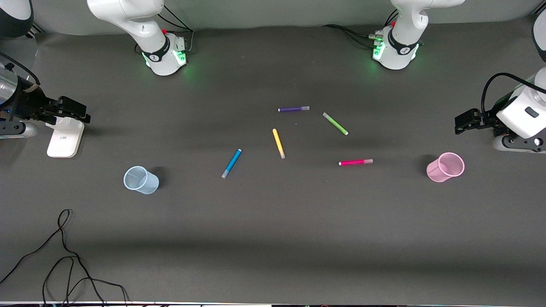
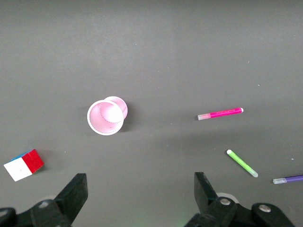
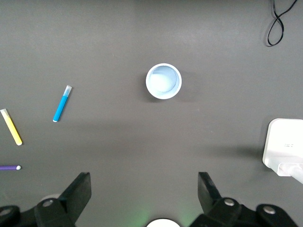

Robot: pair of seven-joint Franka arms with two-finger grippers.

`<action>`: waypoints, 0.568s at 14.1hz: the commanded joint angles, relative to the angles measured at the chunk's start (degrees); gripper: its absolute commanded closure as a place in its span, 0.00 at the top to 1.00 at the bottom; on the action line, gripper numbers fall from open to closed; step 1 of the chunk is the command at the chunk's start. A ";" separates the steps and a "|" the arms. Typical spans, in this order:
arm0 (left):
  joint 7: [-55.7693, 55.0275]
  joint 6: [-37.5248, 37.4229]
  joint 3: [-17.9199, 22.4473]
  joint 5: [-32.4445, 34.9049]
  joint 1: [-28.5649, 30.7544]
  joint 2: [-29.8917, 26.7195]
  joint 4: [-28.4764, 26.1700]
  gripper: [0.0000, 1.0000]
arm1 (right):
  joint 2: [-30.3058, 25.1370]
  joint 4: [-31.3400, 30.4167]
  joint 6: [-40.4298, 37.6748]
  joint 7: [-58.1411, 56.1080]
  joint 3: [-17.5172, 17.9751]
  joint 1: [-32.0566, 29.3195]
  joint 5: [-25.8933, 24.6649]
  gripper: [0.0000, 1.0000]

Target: Place pink and blue markers in matching cups

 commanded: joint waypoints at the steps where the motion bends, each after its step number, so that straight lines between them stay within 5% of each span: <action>1: 0.28 -0.13 0.60 -0.48 -0.70 -0.04 0.23 1.00 | 0.53 1.62 -1.23 -0.44 1.30 -0.66 0.63 1.00; 8: -7.41 -0.66 0.52 -0.48 -1.13 -0.04 0.41 1.00 | 1.41 1.54 -1.40 -0.26 1.30 -0.30 0.72 1.00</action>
